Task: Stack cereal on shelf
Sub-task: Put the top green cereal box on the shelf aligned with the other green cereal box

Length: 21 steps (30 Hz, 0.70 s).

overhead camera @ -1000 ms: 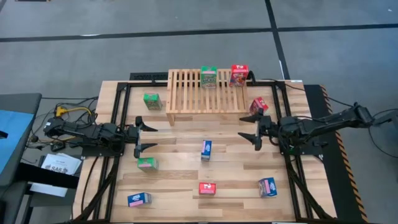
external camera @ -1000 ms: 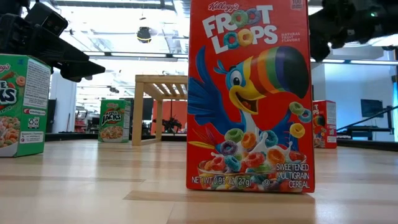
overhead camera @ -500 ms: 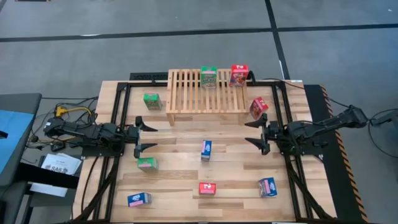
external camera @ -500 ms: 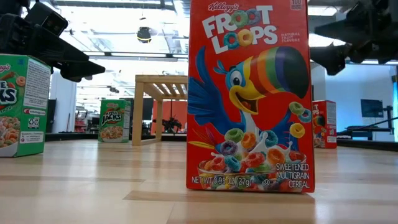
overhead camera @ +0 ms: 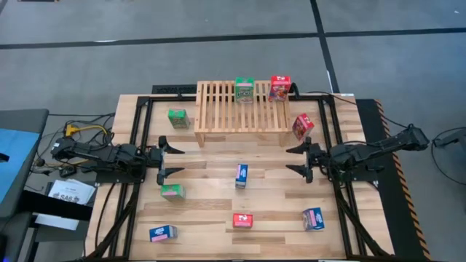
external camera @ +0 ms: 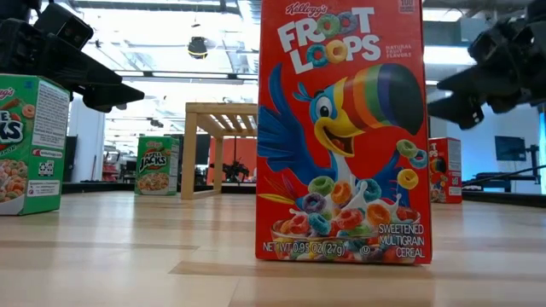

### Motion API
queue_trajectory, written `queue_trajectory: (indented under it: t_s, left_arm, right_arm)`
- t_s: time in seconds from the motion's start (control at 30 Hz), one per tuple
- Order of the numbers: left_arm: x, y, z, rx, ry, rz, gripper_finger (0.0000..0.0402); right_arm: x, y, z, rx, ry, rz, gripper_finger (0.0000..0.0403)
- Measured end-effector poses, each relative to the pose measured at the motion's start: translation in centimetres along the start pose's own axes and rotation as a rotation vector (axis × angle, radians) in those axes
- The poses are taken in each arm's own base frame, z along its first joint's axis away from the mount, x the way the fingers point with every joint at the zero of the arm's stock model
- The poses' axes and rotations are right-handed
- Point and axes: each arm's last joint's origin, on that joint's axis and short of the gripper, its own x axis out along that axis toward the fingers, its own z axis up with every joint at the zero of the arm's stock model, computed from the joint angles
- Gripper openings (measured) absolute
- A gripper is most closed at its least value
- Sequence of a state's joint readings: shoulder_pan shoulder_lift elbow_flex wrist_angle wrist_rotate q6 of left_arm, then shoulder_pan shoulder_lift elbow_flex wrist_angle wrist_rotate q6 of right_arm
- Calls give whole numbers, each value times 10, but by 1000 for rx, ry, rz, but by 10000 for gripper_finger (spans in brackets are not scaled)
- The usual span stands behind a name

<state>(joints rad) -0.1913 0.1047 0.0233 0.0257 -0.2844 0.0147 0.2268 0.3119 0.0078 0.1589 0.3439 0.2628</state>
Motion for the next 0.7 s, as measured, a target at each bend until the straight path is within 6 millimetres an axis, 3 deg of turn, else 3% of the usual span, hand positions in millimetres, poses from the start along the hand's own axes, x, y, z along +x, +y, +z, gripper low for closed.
queue_trajectory:
  t_s: [0.7]
  left_arm:
    - [0, 0, 0, 0, -1, 0, 298]
  right_arm:
    - [0, -2, -9, 30, 84, -24, 354]
